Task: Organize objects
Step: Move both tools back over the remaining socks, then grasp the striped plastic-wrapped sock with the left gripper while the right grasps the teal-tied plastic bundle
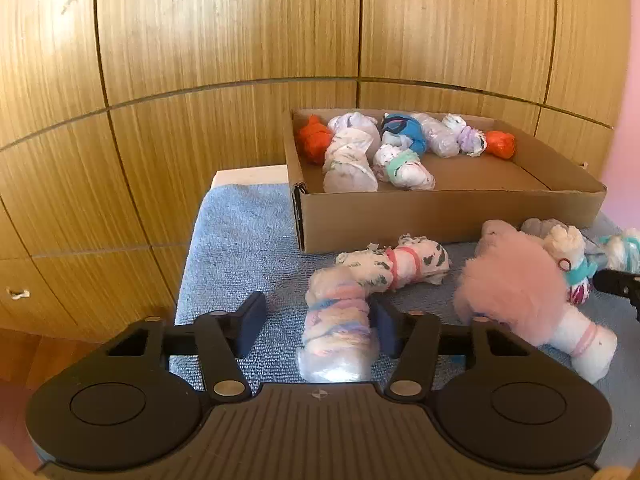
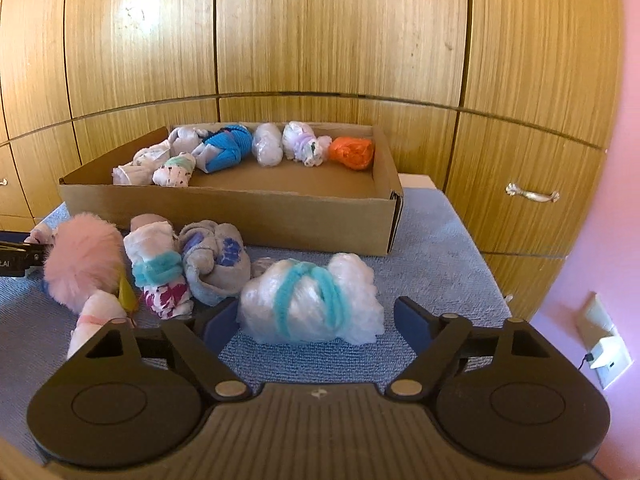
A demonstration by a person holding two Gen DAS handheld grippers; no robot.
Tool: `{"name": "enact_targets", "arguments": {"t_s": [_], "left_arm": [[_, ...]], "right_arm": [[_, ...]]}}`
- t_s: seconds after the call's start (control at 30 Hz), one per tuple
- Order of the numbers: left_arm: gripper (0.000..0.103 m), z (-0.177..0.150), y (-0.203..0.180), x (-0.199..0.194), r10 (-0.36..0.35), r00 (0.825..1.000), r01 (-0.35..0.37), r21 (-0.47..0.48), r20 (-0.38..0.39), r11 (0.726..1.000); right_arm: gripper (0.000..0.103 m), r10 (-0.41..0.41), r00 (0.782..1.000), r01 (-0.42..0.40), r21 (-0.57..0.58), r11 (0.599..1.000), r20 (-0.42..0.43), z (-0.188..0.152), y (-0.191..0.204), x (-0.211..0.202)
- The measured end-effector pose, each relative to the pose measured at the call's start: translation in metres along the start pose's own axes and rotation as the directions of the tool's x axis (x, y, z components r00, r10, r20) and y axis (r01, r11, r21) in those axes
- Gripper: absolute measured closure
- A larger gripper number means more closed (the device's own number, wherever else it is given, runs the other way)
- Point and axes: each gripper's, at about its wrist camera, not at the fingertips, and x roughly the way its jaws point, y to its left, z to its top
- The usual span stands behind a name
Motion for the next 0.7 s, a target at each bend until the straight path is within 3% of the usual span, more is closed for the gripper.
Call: {"name": "enact_targets", "arguments": {"t_s": [0.2, 0.43, 0.7], "left_arm": [[0.05, -0.002, -0.004, -0.002, 0.005, 1.0, -0.005, 0.011, 0.005, 1.0], [0.066, -0.005, -0.007, -0.005, -0.009, 1.0, 0.009, 0.014, 0.007, 1.0], [0.068, -0.008, -0.003, -0.019, -0.018, 1.0, 0.018, -0.019, -0.002, 1.0]], "right_arm": [[0.035, 0.008, 1.0, -0.008, 0.025, 1.0, 0.006, 0.0, -0.003, 0.001], [0.042, 0.022, 1.0, -0.023, 0.052, 0.998, 0.02, -0.003, -0.007, -0.005], [0.043, 0.043, 0.998, -0.047, 0.073, 0.996, 0.052, -0.003, -0.017, -0.021]]}}
